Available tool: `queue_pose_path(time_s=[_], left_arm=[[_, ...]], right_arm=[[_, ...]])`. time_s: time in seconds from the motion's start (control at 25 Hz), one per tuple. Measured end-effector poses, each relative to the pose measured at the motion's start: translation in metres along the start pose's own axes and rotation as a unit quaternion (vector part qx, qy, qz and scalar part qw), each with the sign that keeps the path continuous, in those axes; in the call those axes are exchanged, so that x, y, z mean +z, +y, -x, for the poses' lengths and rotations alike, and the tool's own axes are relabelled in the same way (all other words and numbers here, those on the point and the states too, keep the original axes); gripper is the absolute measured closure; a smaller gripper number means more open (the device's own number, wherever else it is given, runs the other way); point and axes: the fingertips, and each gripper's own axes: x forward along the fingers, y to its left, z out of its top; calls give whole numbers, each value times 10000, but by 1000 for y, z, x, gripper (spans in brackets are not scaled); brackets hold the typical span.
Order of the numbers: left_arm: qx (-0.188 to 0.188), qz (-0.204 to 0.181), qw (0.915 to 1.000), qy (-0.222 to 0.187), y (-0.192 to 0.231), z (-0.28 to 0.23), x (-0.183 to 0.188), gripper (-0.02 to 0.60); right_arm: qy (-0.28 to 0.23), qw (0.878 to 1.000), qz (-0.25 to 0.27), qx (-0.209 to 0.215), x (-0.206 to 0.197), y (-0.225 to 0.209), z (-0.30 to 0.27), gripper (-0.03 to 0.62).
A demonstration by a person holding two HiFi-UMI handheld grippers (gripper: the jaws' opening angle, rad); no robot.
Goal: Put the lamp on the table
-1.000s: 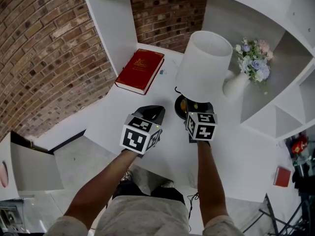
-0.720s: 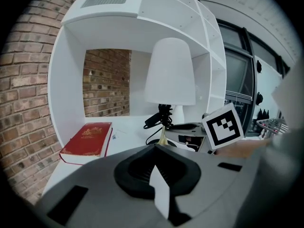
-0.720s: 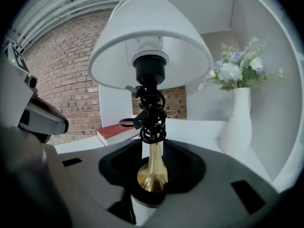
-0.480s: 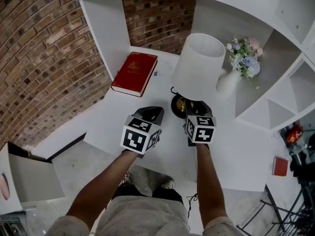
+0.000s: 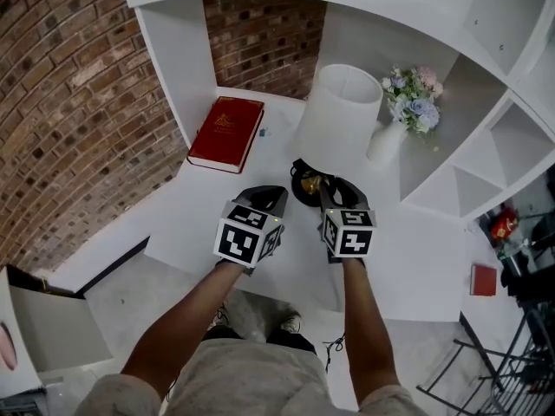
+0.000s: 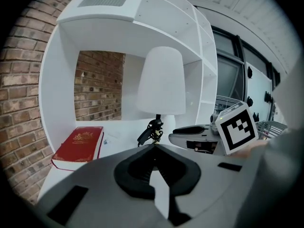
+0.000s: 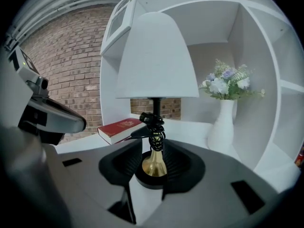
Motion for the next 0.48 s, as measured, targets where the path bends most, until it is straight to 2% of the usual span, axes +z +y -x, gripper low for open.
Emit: queue_pose_path(time_s=[0.24,0.48], left_arm=[[-138,-172,9998,24,-1,3,0,588],[-185,-157,9997,-65,6,8,7,588]], right_arm=[[55,9998,-11,-173,1,0,16,474],[180,9992,-144,-318,-2,2,33,474]])
